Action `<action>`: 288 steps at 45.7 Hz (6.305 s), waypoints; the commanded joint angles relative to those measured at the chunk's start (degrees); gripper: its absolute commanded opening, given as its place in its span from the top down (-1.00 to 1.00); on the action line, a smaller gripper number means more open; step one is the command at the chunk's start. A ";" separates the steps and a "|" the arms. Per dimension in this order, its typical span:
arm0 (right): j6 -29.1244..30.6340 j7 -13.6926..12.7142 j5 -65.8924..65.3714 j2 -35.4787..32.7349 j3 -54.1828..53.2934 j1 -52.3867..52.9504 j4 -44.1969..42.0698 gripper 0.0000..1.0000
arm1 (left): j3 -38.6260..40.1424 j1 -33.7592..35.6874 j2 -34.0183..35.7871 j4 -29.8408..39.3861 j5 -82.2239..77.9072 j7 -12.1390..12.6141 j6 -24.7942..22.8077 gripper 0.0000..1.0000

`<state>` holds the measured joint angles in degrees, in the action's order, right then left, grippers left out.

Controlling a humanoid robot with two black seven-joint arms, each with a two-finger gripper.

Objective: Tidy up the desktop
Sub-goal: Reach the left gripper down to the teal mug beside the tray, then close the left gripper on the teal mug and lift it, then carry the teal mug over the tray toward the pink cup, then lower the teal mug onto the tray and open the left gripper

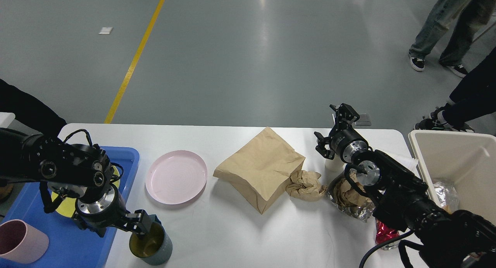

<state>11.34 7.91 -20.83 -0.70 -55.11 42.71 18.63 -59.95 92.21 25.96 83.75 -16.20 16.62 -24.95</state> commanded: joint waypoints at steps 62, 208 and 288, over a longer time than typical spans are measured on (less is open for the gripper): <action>0.00 0.00 0.00 0.00 0.00 0.00 0.00 -1.00 | 4.32 -10.21 -3.89 -8.43 -0.50 2.01 1.75 -0.05; 0.00 0.00 0.00 0.00 0.00 0.00 0.00 -1.00 | -25.04 35.07 17.11 -3.42 1.08 -2.56 -30.05 1.00; 0.00 0.00 0.00 0.00 0.00 0.00 0.00 -1.00 | 8.27 -16.45 6.04 -31.11 -0.50 9.39 -21.28 1.00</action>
<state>11.34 7.91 -20.83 -0.70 -55.11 42.71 18.63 -51.78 76.39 32.33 52.59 -16.79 25.59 -46.20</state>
